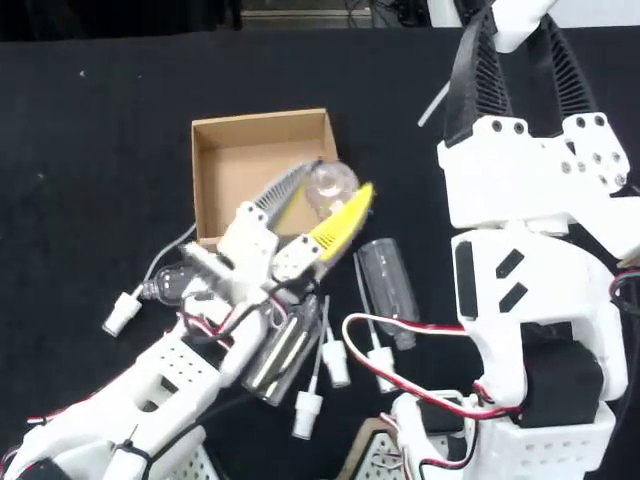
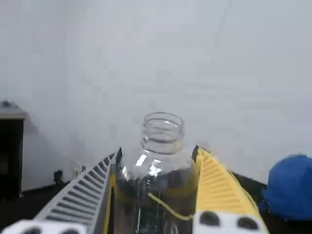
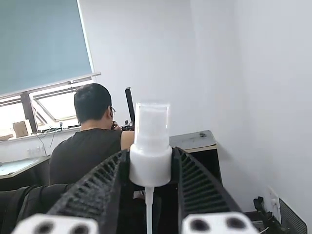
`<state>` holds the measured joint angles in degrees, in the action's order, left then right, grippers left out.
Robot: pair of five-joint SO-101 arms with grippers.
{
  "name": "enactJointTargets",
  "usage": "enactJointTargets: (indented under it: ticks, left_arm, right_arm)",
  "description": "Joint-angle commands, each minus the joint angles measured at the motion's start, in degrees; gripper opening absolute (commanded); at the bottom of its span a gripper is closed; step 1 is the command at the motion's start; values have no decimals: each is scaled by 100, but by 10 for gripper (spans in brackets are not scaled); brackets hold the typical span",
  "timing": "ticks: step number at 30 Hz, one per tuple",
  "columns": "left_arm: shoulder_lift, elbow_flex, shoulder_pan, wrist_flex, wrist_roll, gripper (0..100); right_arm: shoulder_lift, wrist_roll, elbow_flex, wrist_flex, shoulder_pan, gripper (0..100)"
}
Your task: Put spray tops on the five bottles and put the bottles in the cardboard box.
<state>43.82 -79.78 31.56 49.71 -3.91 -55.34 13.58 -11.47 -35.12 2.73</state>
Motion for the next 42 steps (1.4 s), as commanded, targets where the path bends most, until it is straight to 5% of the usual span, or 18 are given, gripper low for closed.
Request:
enactJointTargets:
  ticks: [1,16,34,42]
  left_arm:
    - [53,40,198,-642,-53,30]
    - [18,-1323,180,2180,-53,30]
    - [-9,-1675,136,2145,-9,30]
    - [62,-1640,136,-158,-9,30]
  right_arm:
    - [-119,44,110,132,-97,67]
    - [-866,35,110,-730,-105,67]
    - [-1077,79,-110,-712,-62,64]
    - [-1112,88,-233,-738,0,64]
